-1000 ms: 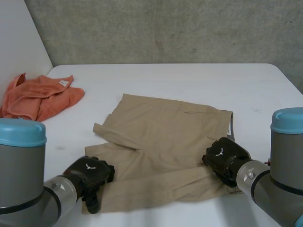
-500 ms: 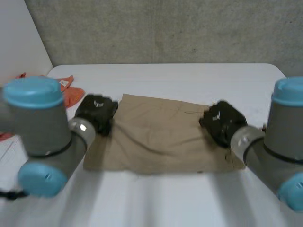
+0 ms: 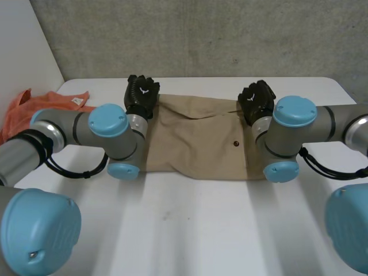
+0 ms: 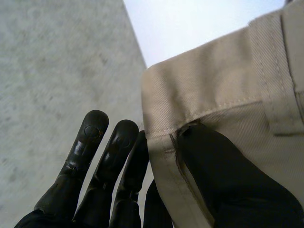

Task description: Fold the laundry.

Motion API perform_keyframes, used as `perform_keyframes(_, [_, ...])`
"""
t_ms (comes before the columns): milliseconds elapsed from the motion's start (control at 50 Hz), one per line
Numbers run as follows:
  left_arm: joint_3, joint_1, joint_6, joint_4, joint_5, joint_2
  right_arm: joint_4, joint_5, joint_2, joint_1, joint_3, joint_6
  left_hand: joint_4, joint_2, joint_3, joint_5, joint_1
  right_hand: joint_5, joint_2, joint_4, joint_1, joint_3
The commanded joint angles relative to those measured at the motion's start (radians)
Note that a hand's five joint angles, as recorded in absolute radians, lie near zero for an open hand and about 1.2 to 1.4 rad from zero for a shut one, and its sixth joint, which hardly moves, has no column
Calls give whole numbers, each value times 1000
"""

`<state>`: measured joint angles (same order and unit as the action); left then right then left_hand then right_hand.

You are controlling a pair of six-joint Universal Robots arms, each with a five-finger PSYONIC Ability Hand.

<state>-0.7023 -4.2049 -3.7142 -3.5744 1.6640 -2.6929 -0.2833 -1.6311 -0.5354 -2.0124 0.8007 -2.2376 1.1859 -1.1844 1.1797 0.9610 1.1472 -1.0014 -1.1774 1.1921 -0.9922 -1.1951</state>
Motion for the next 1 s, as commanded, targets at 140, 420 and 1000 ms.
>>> perform_keyframes(140, [-61, 17, 7, -69, -6, 13, 231, -116, 60, 29, -158, -29, -1011, 1010, -1005, -961, -973, 1001, 1003, -1018, 818, 1021])
perform_keyframes(420, [-370, 28, 11, -132, 43, 358, 257, -12, -394, 46, 142, -321, -1011, 1010, -1005, -961, -973, 1001, 1003, -1018, 818, 1021])
perform_keyframes(1000, [-1017, 29, 327, 5, -16, 774, 158, 292, -460, 238, 735, -588, -1002, 1000, -996, -951, -963, 574, 576, -591, 391, 594])
